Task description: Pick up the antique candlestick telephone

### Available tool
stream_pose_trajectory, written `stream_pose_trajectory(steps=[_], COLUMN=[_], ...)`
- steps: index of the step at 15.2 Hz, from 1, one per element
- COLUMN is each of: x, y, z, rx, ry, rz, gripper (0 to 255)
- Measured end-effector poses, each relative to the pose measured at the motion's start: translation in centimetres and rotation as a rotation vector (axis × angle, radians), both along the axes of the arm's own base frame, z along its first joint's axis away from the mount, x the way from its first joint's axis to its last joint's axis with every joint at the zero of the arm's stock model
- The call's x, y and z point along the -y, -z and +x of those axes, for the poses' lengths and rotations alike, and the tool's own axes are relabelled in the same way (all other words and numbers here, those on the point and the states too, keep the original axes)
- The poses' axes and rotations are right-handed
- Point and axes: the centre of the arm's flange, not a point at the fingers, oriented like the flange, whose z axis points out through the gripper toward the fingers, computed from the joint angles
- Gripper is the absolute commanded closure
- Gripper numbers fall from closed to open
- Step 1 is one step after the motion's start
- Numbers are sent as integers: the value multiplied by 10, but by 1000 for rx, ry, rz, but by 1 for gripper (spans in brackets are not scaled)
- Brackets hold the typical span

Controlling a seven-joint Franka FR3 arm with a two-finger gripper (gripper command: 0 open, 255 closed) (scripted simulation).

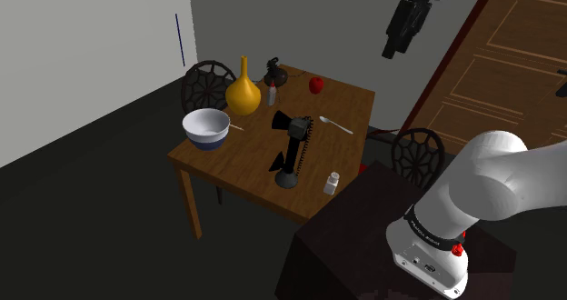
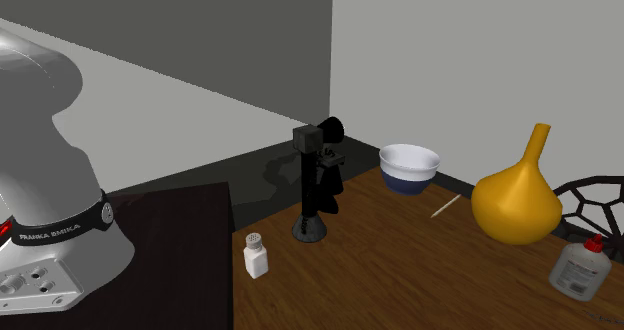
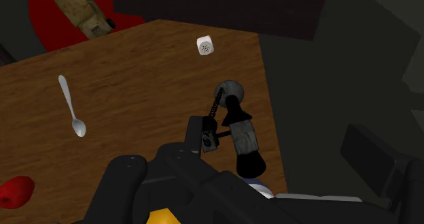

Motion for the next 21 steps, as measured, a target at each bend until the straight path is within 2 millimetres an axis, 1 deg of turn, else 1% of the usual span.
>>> stream_pose_trajectory(steps=[1,2,3,10,12,13,14,17,19,21], x=[0,-3,-4,-24,-32,-33,-39,-45,-54,-59], y=[0,5,12,81,102,115,126,153,172,196], z=[0,2,10,57,74,82,88,111,126,139], rx=[0,0,0,5,7,7,8,12,13,14], ry=[0,1,1,9,12,13,14,18,20,23], rz=[0,-1,-1,-9,-12,-13,-14,-17,-20,-22], gripper=[0,0,0,0,0,0,0,0,0,0])
